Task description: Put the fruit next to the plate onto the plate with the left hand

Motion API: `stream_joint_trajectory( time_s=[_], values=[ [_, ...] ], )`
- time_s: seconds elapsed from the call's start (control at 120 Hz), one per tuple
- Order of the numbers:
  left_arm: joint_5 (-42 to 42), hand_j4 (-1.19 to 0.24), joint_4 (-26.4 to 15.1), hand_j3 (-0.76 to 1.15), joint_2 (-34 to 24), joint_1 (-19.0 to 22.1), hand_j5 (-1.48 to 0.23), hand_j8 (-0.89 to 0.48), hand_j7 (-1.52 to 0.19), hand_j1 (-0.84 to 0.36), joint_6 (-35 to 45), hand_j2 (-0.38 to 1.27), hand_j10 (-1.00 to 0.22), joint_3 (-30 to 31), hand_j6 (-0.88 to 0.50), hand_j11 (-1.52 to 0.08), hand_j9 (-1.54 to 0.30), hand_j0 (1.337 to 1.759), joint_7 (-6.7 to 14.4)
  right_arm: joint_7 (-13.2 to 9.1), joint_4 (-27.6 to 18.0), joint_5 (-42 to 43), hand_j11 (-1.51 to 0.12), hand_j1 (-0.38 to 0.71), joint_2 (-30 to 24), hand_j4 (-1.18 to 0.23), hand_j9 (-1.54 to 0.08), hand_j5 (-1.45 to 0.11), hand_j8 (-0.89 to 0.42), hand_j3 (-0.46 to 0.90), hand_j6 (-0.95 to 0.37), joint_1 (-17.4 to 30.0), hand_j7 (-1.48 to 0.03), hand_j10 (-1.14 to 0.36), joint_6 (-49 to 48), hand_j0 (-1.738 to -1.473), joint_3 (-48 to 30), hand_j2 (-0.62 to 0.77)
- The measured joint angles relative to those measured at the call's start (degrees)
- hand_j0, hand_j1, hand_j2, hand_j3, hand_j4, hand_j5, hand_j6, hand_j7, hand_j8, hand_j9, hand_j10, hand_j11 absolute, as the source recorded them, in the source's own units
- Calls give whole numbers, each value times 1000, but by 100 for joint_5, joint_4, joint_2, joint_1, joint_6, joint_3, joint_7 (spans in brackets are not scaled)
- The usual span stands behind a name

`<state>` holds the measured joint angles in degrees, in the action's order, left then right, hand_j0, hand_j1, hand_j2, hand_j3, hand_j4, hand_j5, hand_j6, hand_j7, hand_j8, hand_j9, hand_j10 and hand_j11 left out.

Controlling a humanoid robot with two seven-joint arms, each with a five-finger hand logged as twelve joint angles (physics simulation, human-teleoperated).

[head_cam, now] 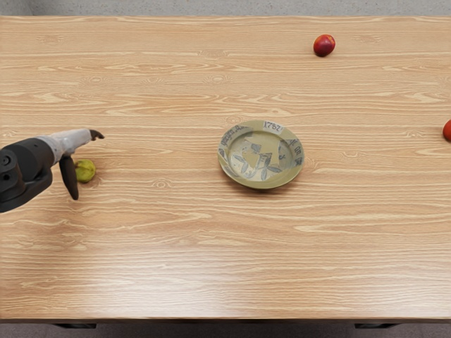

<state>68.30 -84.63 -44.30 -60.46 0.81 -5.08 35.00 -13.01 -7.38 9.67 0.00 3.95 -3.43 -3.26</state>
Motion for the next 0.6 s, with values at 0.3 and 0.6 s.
stream_joint_trajectory(
  time_s=[0.3, 0.6],
  values=[
    [3, -210, 9, 0, 9, 0, -265, -211, -265, 108, -1, 44, -209, 44, -211, -264, -264, 1658, 0, 0, 0, 0, 0, -349, 0, 0, 0, 0, 0, 0, 0, 0, 0, 0, 0, -1658, 0, 0],
    [108, -266, 2, 0, 0, 0, -338, -267, -338, 41, 70, 56, -265, 70, -267, -337, -337, 1658, 0, 0, 0, 0, 0, -349, 0, 0, 0, 0, 0, 0, 0, 0, 0, 0, 0, -1658, 0, 0]
  ],
)
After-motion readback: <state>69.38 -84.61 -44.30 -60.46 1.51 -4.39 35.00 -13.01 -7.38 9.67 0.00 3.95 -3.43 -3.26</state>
